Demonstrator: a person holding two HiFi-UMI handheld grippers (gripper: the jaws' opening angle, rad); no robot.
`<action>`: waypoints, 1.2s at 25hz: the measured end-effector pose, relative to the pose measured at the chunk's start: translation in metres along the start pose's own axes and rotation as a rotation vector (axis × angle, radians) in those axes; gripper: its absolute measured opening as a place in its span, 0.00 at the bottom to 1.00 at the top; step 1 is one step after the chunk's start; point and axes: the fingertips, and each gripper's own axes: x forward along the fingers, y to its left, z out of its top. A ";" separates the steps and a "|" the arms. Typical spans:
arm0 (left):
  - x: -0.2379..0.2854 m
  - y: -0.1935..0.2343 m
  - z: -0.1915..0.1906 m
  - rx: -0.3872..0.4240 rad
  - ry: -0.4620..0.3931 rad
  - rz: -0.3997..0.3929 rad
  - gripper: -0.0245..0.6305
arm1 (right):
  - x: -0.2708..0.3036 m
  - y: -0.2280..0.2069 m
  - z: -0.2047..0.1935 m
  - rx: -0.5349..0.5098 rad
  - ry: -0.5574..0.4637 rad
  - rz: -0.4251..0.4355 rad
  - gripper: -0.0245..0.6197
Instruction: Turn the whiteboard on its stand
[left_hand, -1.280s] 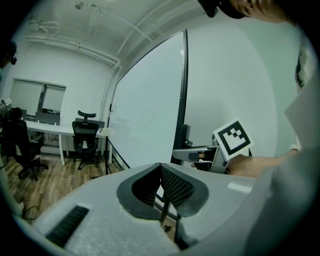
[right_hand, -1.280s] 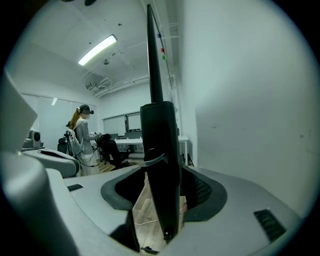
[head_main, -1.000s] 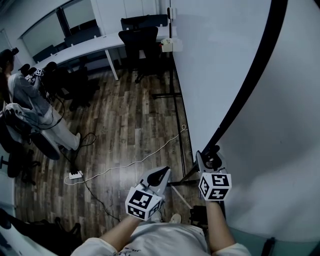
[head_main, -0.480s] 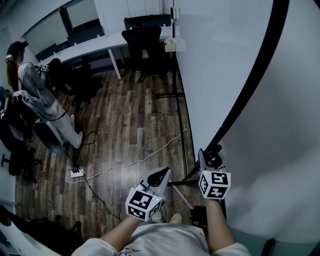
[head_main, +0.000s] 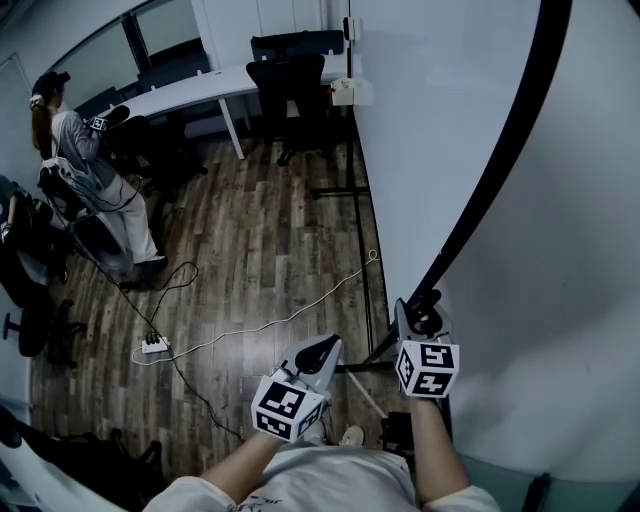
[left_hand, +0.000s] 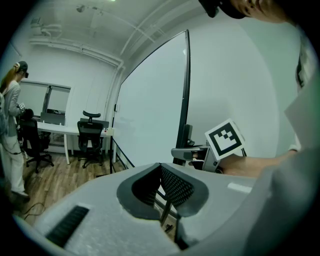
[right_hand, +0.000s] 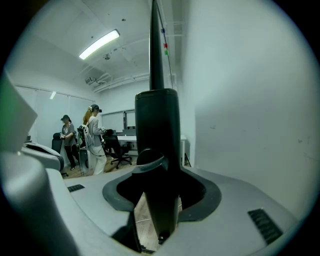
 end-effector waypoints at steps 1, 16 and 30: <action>-0.001 -0.001 0.000 0.000 0.000 -0.001 0.05 | -0.002 0.001 0.000 -0.001 0.001 0.002 0.33; -0.027 -0.029 -0.001 0.012 0.001 -0.033 0.05 | -0.050 0.031 -0.011 -0.012 0.006 0.028 0.33; -0.049 -0.048 -0.022 0.018 0.015 -0.063 0.05 | -0.114 0.069 -0.038 -0.024 0.006 0.055 0.33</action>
